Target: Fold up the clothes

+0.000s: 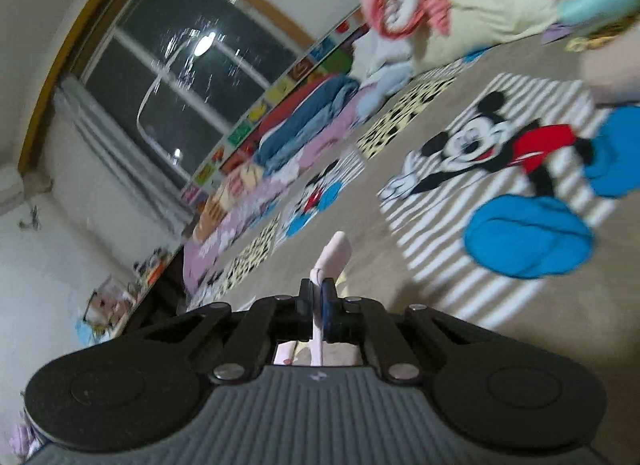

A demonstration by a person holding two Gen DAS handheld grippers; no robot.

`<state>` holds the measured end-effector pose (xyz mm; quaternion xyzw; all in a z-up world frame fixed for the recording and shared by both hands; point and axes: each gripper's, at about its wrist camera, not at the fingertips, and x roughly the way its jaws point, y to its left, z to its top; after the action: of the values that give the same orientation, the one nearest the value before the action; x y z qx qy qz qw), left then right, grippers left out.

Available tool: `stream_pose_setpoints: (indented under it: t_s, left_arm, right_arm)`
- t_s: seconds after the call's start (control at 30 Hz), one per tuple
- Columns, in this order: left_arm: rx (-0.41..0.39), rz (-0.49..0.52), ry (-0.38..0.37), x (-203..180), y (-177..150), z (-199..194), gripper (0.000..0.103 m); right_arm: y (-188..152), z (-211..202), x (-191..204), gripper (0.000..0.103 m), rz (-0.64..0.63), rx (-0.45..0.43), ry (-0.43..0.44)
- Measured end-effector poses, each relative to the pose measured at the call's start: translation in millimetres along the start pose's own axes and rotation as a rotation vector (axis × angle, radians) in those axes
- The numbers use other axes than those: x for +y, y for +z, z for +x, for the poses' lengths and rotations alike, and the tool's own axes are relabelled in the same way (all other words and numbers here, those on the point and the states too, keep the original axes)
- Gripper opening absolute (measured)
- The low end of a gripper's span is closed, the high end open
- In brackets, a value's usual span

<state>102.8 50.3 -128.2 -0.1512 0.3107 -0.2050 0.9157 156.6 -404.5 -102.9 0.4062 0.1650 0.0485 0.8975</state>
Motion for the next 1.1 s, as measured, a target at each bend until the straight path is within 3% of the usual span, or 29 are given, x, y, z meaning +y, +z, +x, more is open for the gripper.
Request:
stream_pose_setpoints:
  t_s: [0.33, 0.57, 1.1]
  left_arm:
    - [0.048, 0.086, 0.023, -15.7, -11.5, 8.3, 0.065]
    - [0.057, 0.090, 0.025, -16.7, -13.0, 8.5, 0.065]
    - [0.098, 0.148, 0.032, -23.7, -15.8, 4.4, 0.065]
  right_arm:
    - [-12.3, -70.8, -45.1, 0.005, 0.116, -0.111, -0.057]
    - [-29.1, -108.0, -71.8, 0.005, 0.190, -0.180, -0.115]
    - [-60.9, -114.7, -105.9, 0.005, 0.256, -0.142, -0.316]
